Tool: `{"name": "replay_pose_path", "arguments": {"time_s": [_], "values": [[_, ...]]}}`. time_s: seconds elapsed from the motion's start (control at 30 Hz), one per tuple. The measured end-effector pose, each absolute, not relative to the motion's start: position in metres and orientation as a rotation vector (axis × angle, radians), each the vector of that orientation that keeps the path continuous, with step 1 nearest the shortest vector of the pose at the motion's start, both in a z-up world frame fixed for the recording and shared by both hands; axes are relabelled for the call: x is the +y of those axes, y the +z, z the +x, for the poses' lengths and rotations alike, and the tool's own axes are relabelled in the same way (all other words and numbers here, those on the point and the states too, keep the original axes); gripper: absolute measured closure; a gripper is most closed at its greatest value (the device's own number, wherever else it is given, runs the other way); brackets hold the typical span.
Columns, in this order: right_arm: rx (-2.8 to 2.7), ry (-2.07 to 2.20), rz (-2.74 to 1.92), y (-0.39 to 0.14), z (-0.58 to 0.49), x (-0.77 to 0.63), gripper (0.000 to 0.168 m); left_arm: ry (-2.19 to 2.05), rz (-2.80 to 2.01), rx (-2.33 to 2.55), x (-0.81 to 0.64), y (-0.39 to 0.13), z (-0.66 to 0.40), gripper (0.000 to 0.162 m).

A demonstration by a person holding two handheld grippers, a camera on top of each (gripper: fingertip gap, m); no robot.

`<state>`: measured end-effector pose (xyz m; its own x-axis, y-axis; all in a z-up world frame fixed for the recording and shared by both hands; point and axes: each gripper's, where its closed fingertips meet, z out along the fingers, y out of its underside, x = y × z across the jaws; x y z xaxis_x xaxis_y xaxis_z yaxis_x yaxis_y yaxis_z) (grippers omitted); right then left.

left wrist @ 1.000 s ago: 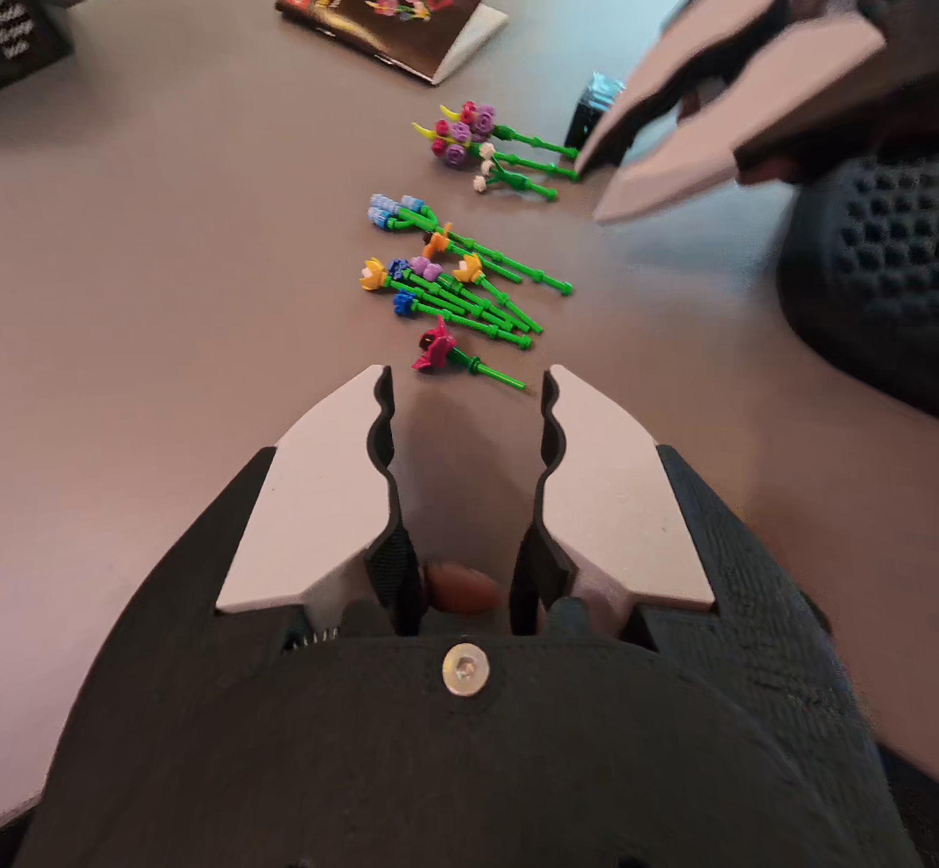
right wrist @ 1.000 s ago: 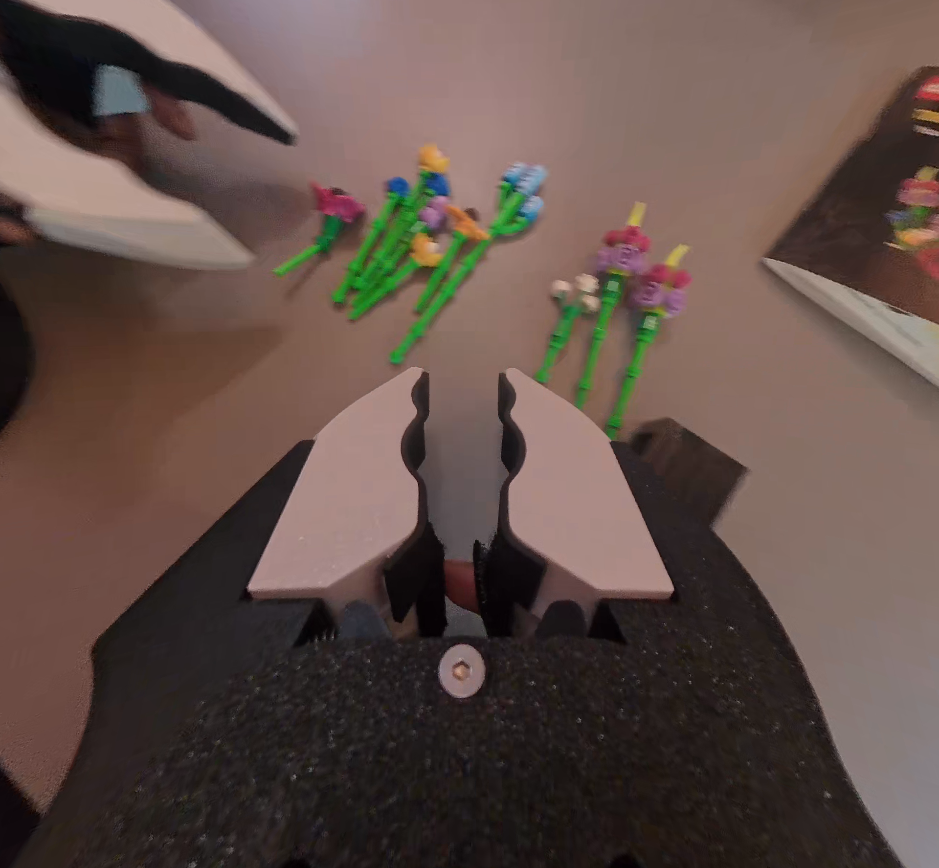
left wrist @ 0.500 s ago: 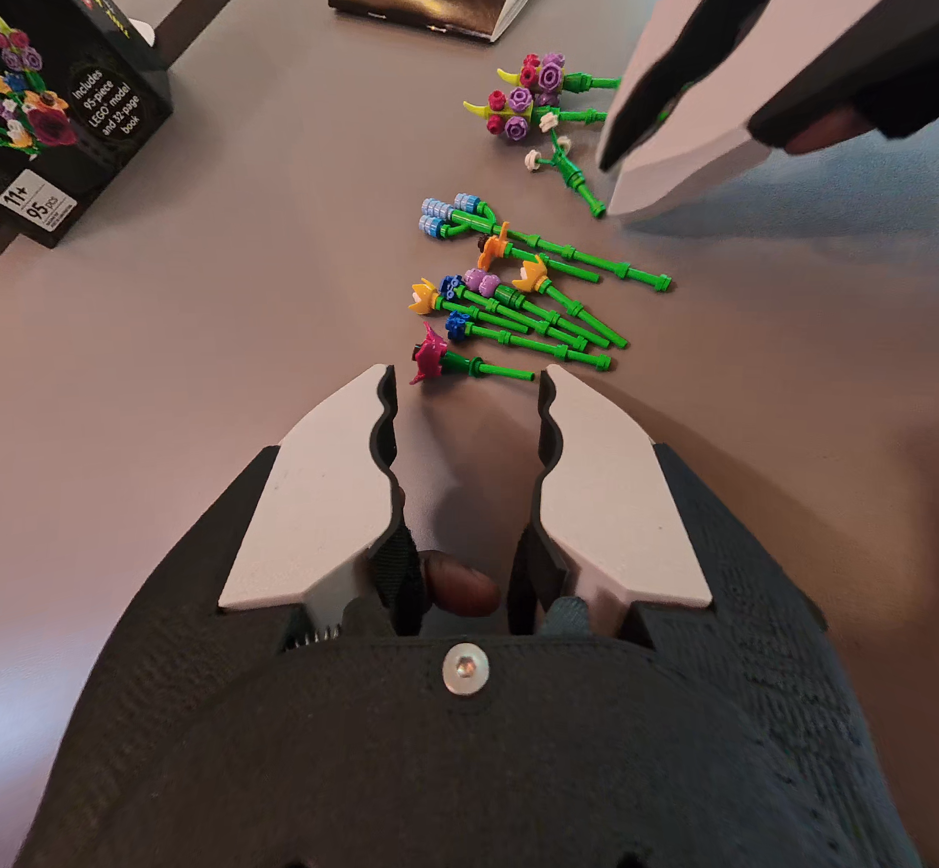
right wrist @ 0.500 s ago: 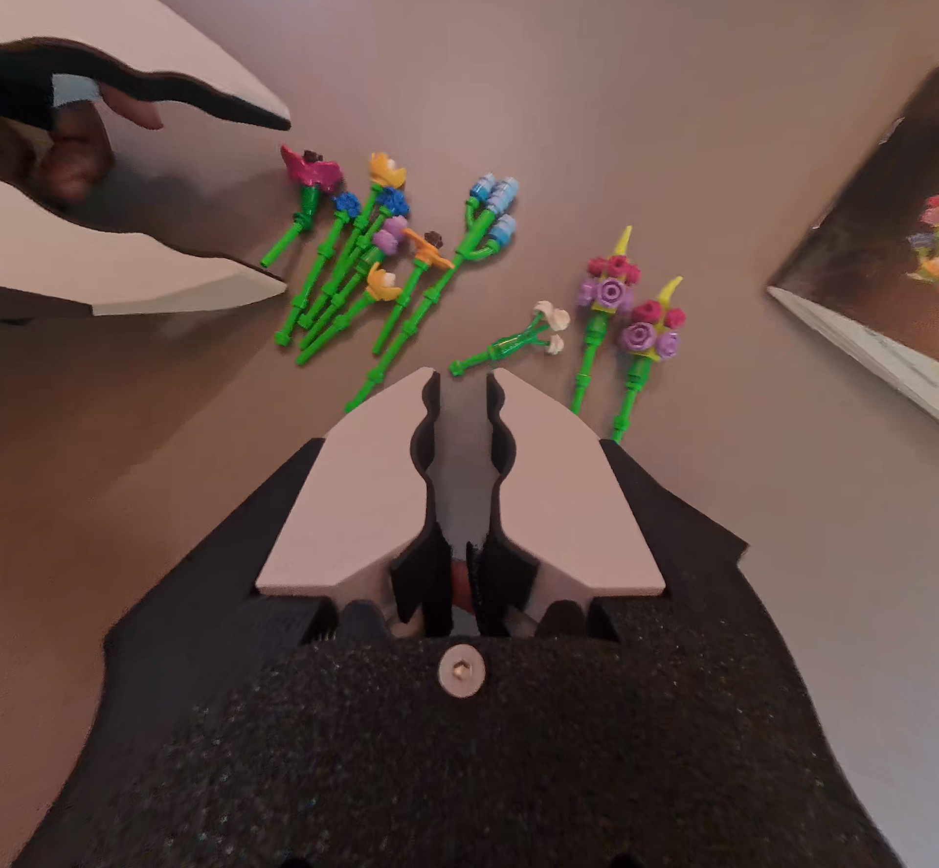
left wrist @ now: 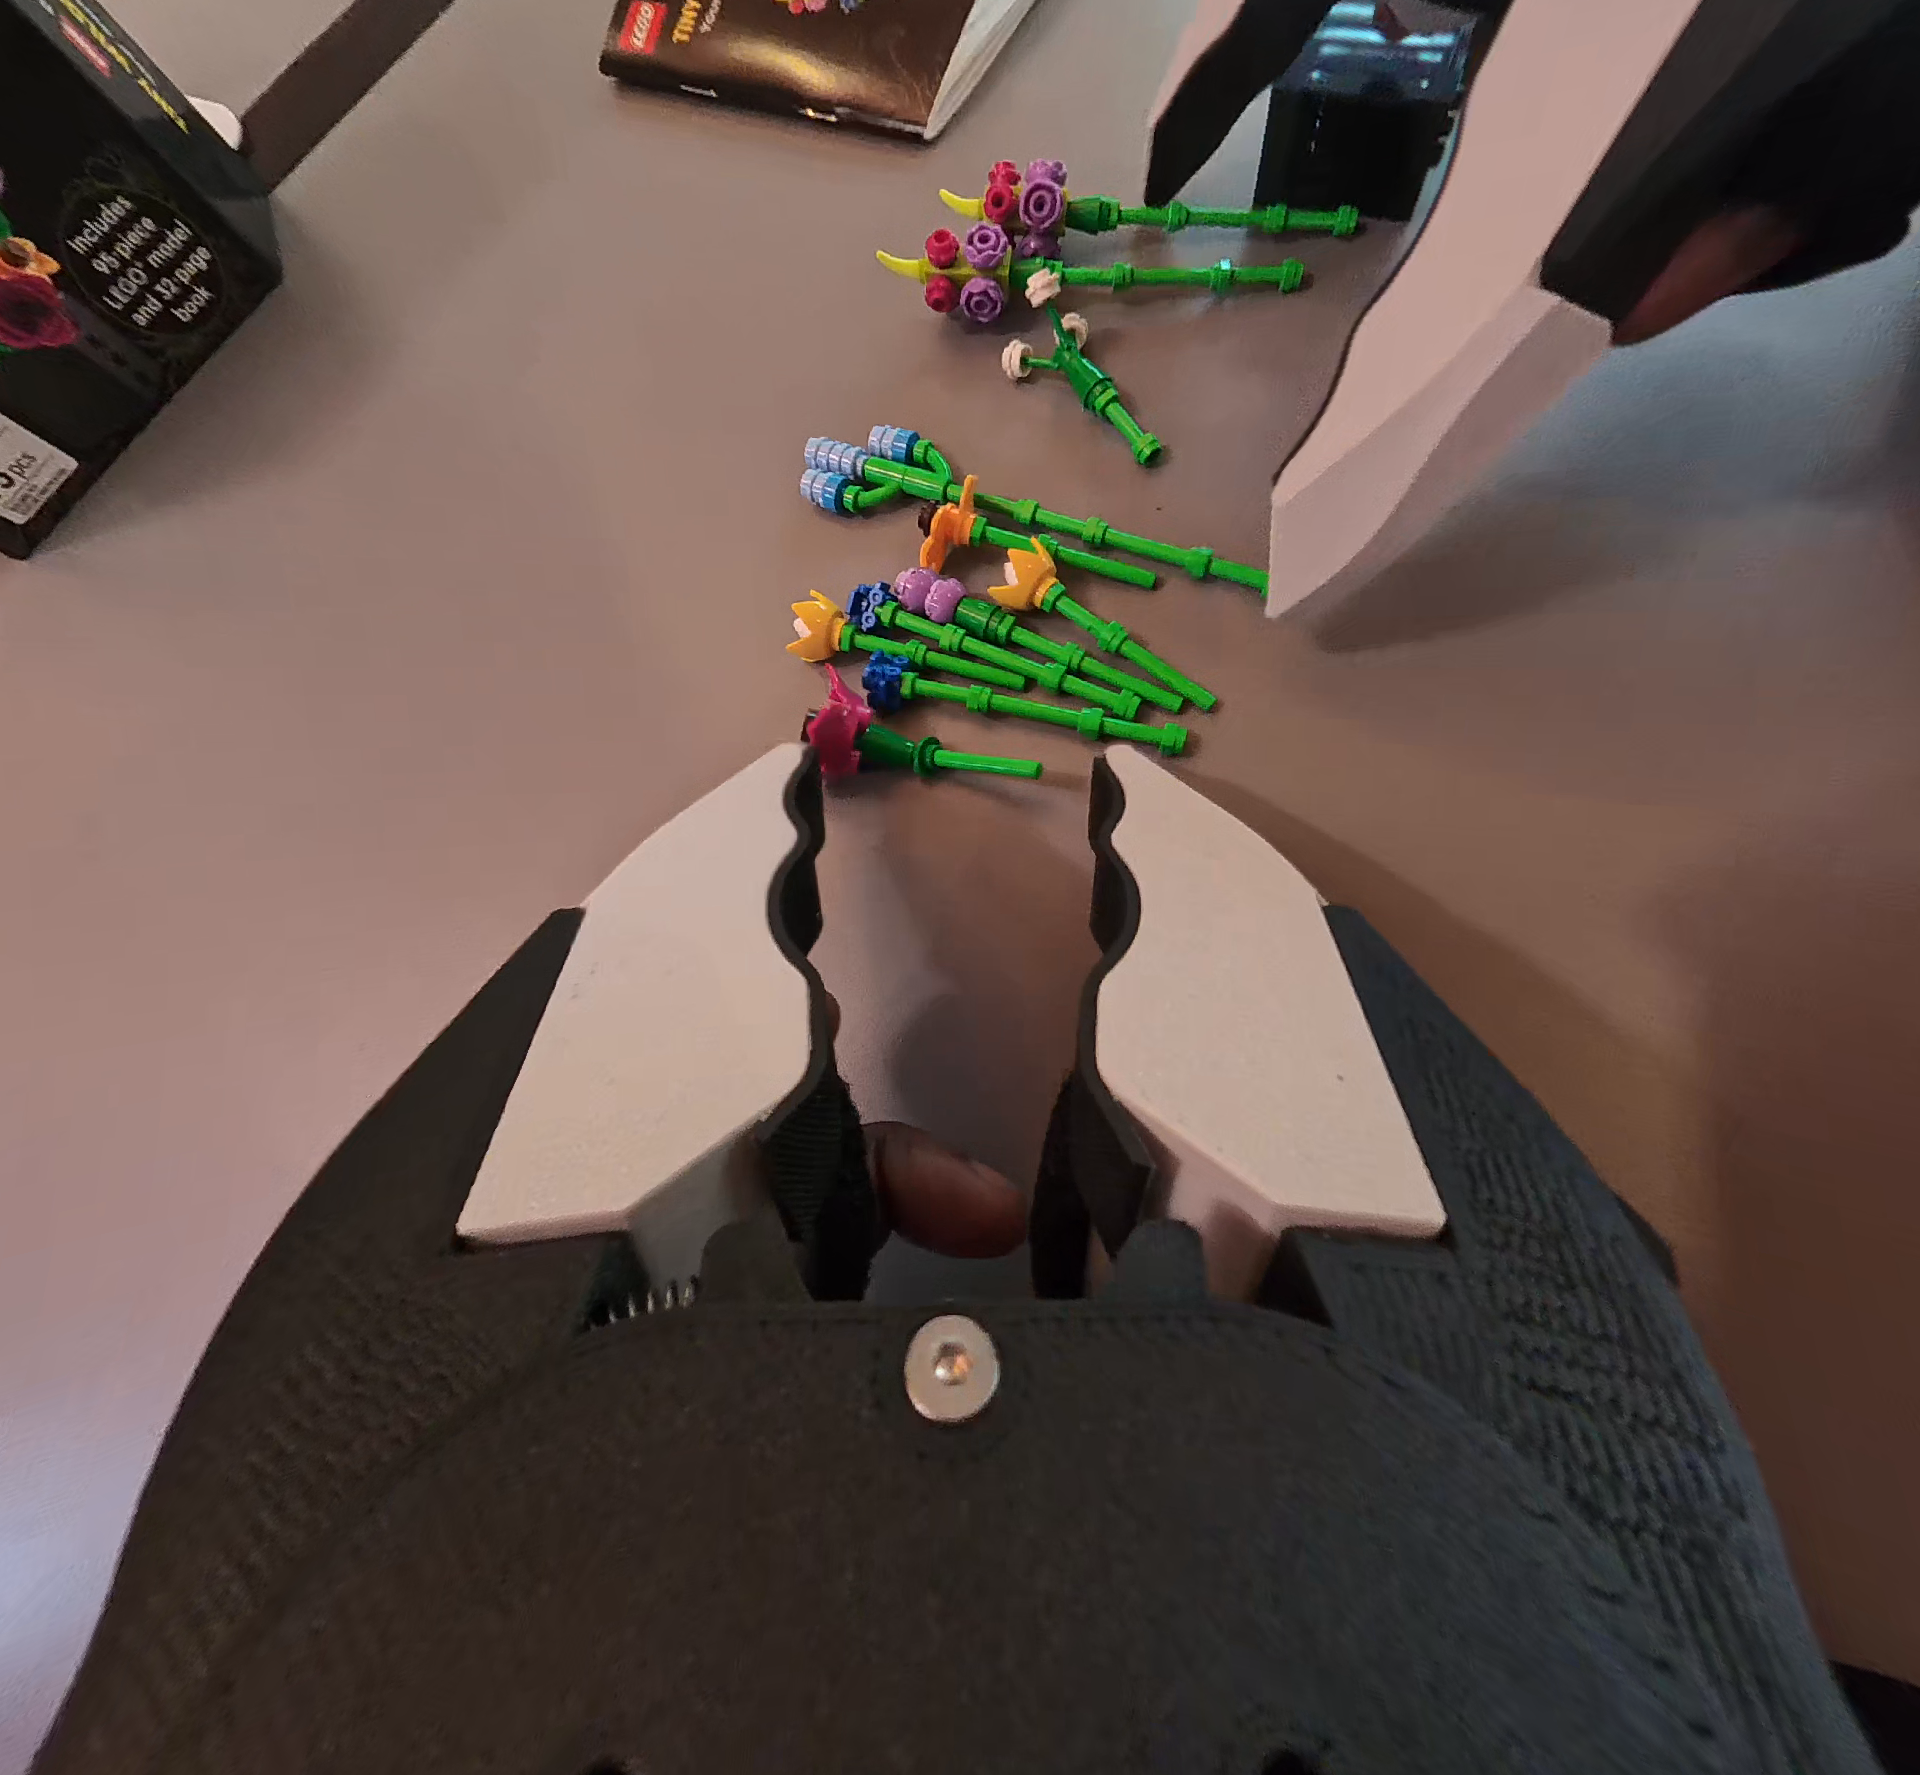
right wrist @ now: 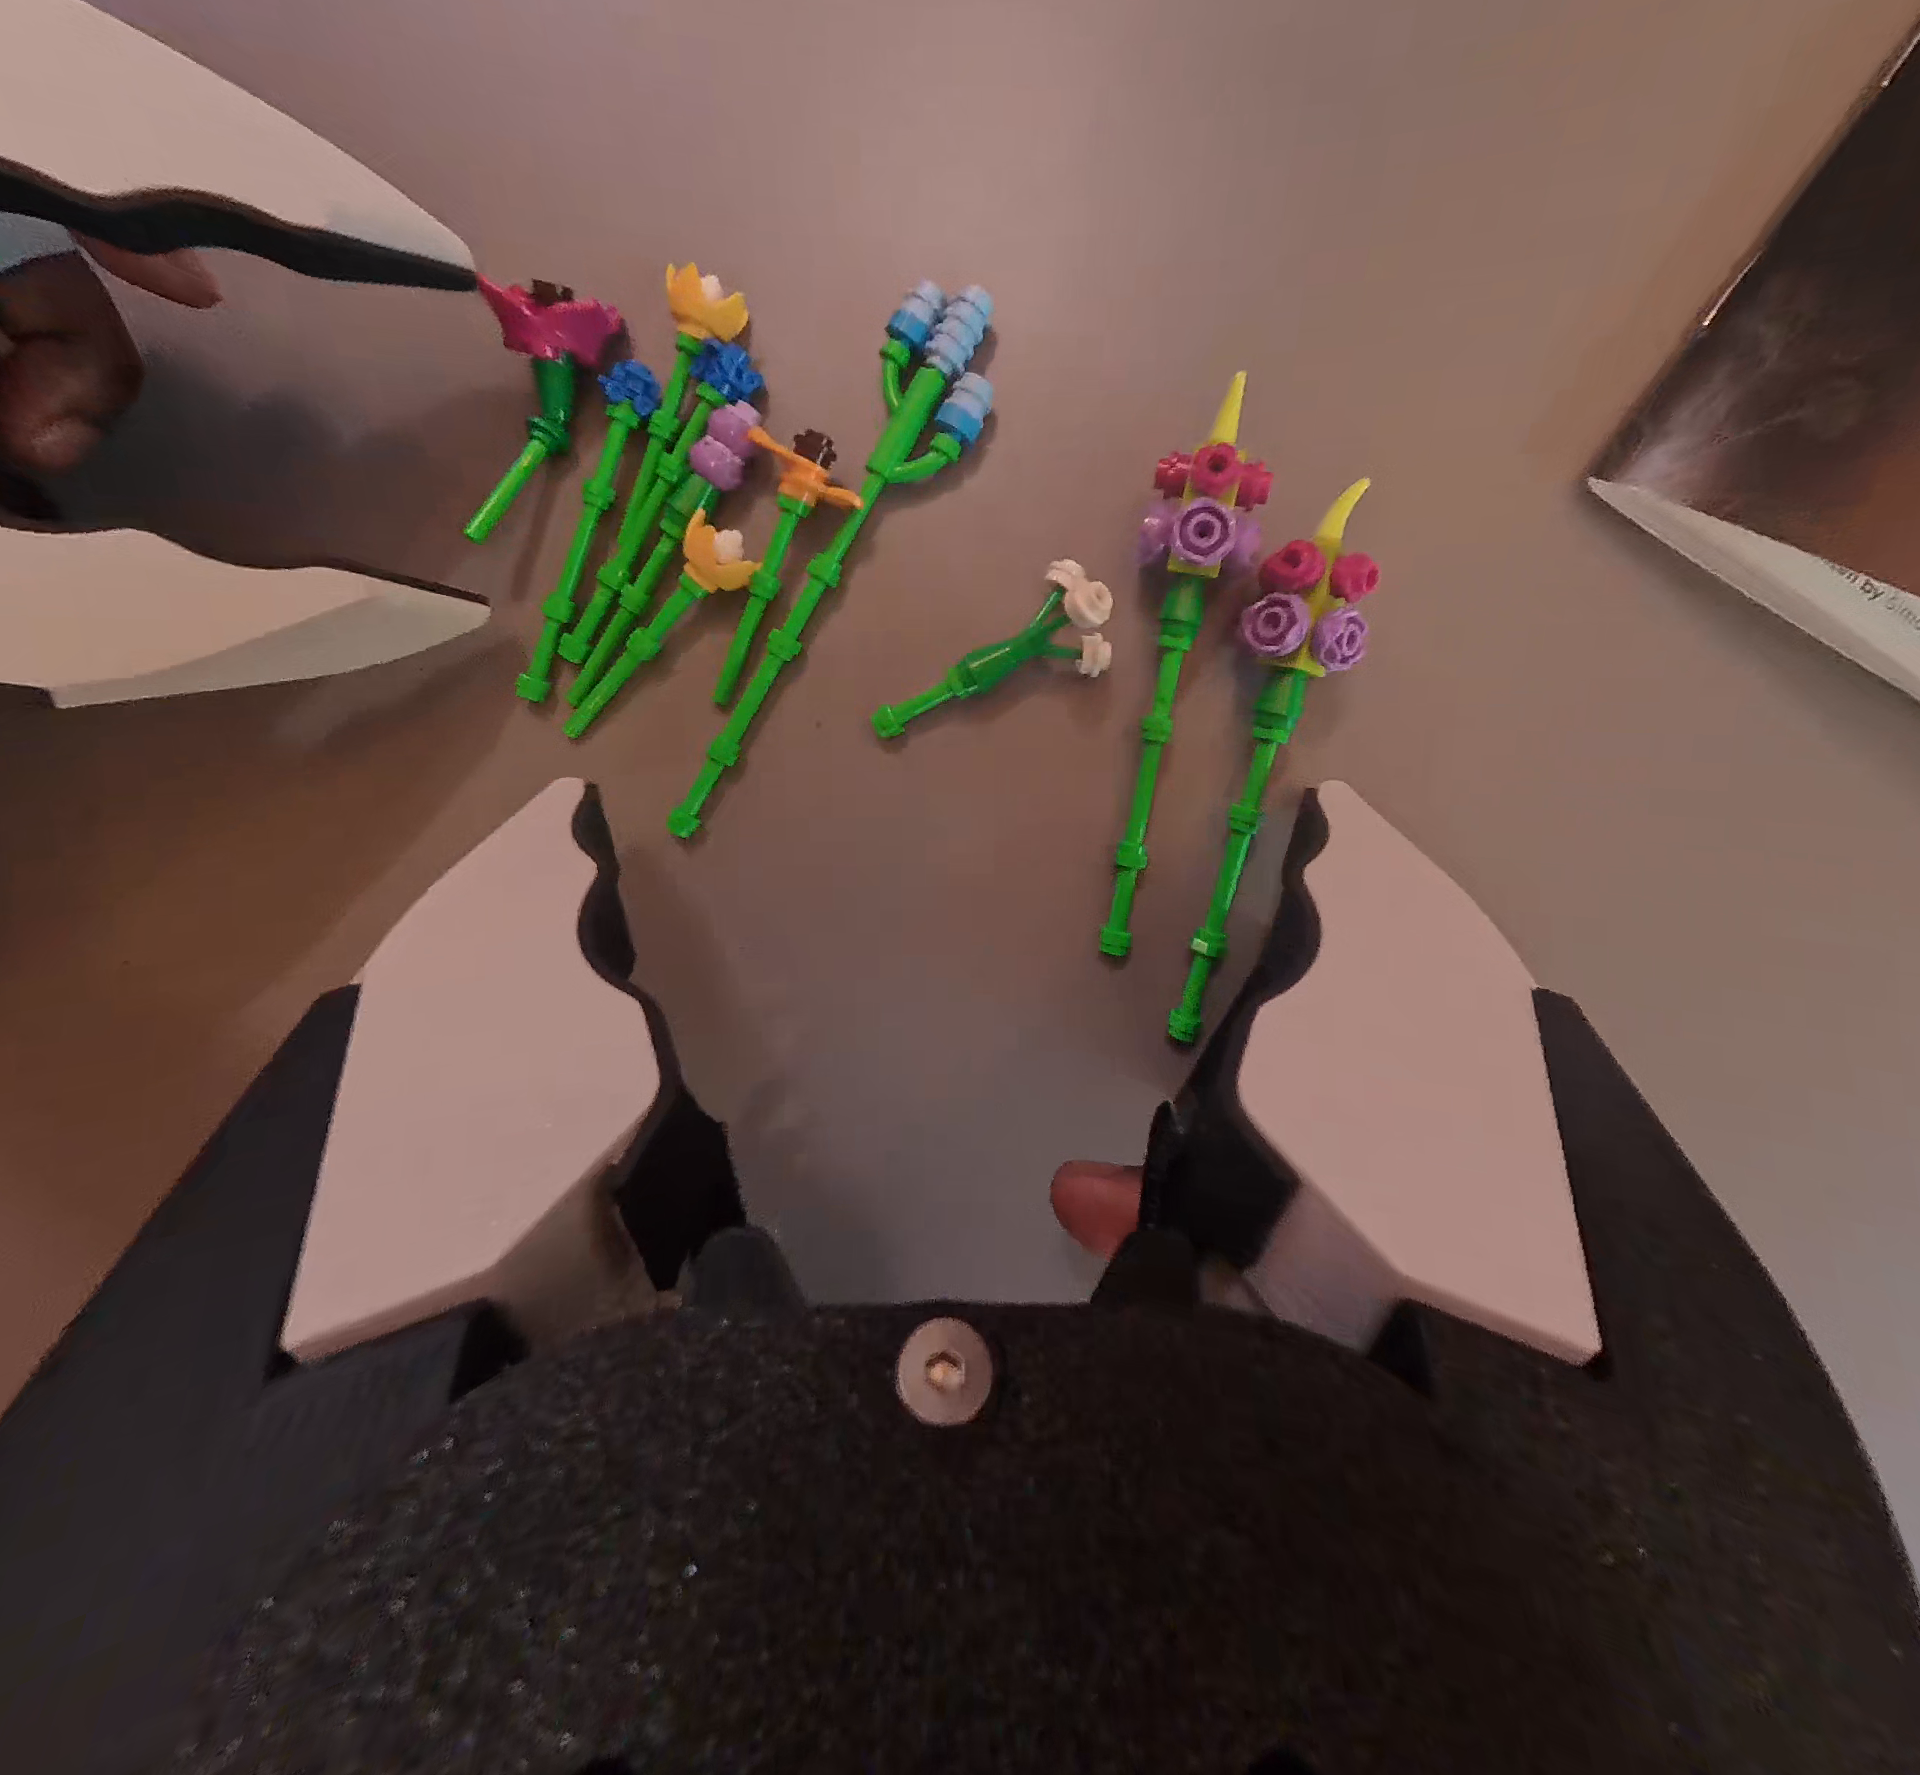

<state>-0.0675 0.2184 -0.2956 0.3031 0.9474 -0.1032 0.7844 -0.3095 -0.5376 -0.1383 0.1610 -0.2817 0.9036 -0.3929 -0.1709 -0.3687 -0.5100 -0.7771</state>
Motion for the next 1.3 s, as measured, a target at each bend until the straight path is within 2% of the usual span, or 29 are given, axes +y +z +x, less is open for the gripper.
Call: {"name": "replay_pose_path", "arguments": {"time_s": [0.33,0.53,0.57,0.63,0.67,0.77,0.83,0.97,1.0,1.1,1.2,1.3], "values": [[-1.556,0.737,-2.118,-0.290,-0.094,0.182,0.042,-0.070,-2.201,0.574,0.164,-0.289,-0.141,0.122],[-1.689,0.719,-2.066,-0.291,-0.086,0.181,0.040,-0.094,-2.178,0.645,0.166,-0.288,-0.144,0.122],[-1.698,0.730,-2.056,-0.289,-0.084,0.185,0.039,-0.086,-2.166,0.652,0.166,-0.287,-0.144,0.116],[-1.702,0.757,-2.032,-0.283,-0.076,0.196,0.040,-0.068,-2.119,0.661,0.163,-0.282,-0.142,0.093],[-1.720,0.787,-2.006,-0.278,-0.072,0.200,0.046,-0.043,-2.097,0.651,0.163,-0.279,-0.143,0.082],[-1.795,0.805,-1.884,-0.262,-0.064,0.217,0.064,0.032,-2.029,0.638,0.164,-0.271,-0.136,0.065],[-1.872,0.751,-1.771,-0.253,-0.063,0.234,0.070,0.079,-1.984,0.644,0.169,-0.266,-0.129,0.062],[-2.154,0.802,-1.566,-0.263,-0.069,0.248,0.053,0.191,-1.994,0.679,0.179,-0.272,-0.133,0.063],[-2.213,0.841,-1.535,-0.268,-0.072,0.248,0.053,0.203,-1.996,0.684,0.180,-0.273,-0.134,0.065],[-2.343,0.841,-1.412,-0.278,-0.087,0.247,0.060,0.232,-1.992,0.680,0.182,-0.273,-0.137,0.071],[-2.468,0.964,-1.140,-0.264,-0.104,0.211,0.082,0.256,-1.984,0.679,0.183,-0.272,-0.138,0.072],[-2.587,0.905,-0.976,-0.269,-0.112,0.195,0.105,0.251,-1.951,0.720,0.179,-0.271,-0.131,0.072]]}}
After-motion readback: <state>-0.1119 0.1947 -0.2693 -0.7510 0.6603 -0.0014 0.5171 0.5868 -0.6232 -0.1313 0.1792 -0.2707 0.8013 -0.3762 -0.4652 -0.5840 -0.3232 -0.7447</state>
